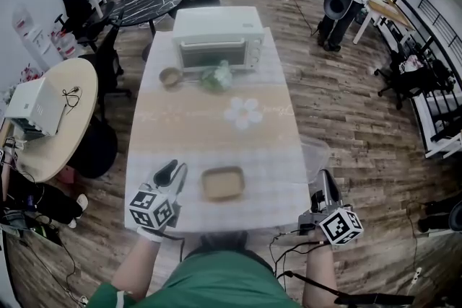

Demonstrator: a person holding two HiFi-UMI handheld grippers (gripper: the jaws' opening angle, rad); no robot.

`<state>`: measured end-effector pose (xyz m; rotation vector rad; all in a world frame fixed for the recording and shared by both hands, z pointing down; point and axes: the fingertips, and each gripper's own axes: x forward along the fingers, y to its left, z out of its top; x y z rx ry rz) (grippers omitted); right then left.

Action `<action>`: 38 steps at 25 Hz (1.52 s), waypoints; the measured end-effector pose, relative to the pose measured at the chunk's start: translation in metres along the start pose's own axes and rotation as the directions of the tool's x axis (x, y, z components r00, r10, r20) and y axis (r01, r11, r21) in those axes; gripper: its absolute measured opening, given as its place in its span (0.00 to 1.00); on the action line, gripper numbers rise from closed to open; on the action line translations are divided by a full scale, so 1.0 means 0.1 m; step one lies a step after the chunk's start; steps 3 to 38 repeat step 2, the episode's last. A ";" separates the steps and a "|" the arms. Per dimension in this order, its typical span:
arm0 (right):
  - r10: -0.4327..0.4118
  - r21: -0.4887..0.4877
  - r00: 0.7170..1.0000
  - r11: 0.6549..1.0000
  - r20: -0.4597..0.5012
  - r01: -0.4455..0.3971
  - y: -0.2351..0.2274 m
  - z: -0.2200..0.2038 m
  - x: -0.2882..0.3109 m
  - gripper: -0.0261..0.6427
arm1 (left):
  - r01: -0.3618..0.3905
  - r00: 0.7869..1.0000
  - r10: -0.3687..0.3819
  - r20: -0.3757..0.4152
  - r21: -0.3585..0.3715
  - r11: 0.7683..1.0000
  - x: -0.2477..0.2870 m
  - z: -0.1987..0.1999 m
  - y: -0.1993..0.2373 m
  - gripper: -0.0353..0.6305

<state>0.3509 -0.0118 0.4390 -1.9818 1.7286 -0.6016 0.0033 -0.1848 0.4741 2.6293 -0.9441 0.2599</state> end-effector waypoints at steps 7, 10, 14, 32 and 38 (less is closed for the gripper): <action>0.000 0.001 1.000 1.000 -0.003 0.000 0.00 0.02 0.02 0.06 | -0.001 1.000 0.001 0.000 0.001 1.000 0.02 0.02 0.00 0.22; 0.000 0.001 1.000 1.000 -0.003 0.000 0.00 0.02 0.02 0.06 | -0.001 1.000 0.001 0.000 0.001 1.000 0.02 0.02 0.00 0.22; 0.000 0.001 1.000 1.000 -0.003 0.000 0.00 0.02 0.02 0.06 | -0.001 1.000 0.001 0.000 0.001 1.000 0.02 0.02 0.00 0.22; 0.000 0.001 1.000 1.000 -0.003 0.000 0.00 0.02 0.02 0.06 | -0.001 1.000 0.001 0.000 0.001 1.000 0.02 0.02 0.00 0.22; 0.000 0.001 1.000 1.000 -0.003 0.000 0.00 0.02 0.02 0.06 | -0.001 1.000 0.001 0.000 0.001 1.000 0.02 0.02 0.00 0.22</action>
